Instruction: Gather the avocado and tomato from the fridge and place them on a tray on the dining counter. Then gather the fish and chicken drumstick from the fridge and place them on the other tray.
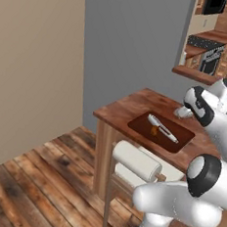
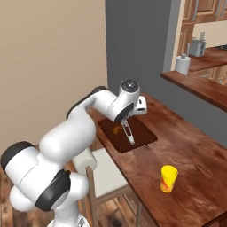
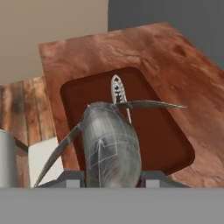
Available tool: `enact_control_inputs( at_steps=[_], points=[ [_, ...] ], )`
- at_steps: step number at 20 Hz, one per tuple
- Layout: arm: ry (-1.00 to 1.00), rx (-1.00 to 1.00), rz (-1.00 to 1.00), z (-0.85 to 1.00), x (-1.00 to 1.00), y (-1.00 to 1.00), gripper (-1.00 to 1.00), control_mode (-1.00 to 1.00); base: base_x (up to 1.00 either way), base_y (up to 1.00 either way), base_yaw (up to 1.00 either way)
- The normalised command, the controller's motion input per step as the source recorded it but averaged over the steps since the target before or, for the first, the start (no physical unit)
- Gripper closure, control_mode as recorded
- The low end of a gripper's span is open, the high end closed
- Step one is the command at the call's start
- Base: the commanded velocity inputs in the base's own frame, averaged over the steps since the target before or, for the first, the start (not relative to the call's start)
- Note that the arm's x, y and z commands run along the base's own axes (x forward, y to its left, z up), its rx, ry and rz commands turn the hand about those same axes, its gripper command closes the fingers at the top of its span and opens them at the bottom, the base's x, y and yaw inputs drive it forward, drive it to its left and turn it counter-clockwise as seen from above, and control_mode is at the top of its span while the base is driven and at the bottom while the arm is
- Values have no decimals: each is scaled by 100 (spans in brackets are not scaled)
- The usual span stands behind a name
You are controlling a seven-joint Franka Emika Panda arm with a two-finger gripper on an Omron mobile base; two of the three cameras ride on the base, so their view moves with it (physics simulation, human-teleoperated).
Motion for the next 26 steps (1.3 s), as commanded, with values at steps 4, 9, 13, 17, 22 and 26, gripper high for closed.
enact_control_inputs(
  at_steps=[4,9,13,17,22,26],
  points=[
    [5,4,-5,-33,55,-39,100,-100,0,0,0],
    [11,7,-3,-35,57,-29,100,-100,0,0,0],
    [9,6,-2,-31,53,-28,100,-100,0,0,0],
    [8,9,-1,-22,38,-38,100,-100,0,0,0],
    [5,10,0,-24,22,-21,100,-100,0,0,0],
    [0,8,1,-25,19,-1,100,-100,0,0,0]
  ],
)
